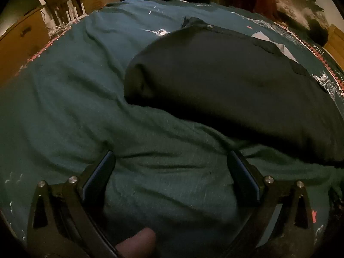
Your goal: Fold large clothes
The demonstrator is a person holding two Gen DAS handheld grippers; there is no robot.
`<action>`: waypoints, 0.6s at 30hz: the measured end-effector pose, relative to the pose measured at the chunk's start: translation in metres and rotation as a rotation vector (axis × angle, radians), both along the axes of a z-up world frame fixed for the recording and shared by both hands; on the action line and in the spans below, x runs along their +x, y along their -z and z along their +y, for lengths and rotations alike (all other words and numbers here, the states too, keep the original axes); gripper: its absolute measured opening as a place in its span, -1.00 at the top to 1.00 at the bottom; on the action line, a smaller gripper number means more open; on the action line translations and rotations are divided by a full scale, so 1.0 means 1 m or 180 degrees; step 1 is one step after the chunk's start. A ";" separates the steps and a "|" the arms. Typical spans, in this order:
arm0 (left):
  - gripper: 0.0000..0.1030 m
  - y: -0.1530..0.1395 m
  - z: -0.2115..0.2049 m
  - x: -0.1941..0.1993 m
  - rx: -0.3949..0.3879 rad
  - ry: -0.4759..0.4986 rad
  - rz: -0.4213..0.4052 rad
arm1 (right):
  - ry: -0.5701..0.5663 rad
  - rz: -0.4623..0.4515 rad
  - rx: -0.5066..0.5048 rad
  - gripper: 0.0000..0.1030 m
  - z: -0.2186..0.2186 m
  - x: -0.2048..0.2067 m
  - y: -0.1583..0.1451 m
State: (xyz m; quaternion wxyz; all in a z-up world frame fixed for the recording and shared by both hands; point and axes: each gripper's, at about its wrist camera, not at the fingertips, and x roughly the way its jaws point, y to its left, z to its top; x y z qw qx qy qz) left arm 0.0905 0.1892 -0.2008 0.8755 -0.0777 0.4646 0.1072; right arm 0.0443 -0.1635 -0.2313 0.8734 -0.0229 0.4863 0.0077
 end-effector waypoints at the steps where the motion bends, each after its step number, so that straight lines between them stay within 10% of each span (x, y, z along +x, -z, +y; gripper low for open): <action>1: -1.00 -0.003 -0.002 -0.003 -0.0003 0.0004 0.0008 | -0.0002 0.0048 0.0023 -1.00 0.000 0.001 0.000; 7: -0.99 -0.064 -0.029 -0.025 0.0176 0.0098 -0.0115 | 0.0032 0.0003 0.0101 -1.00 -0.007 -0.004 -0.040; 13: -1.00 -0.172 -0.098 -0.074 0.0102 0.0585 -0.0498 | 0.0018 -0.0446 0.0198 -1.00 -0.002 -0.038 -0.139; 18: -1.00 -0.198 -0.145 -0.110 0.0270 0.0742 -0.0369 | 0.0019 -0.0856 0.0188 -1.00 0.013 -0.078 -0.218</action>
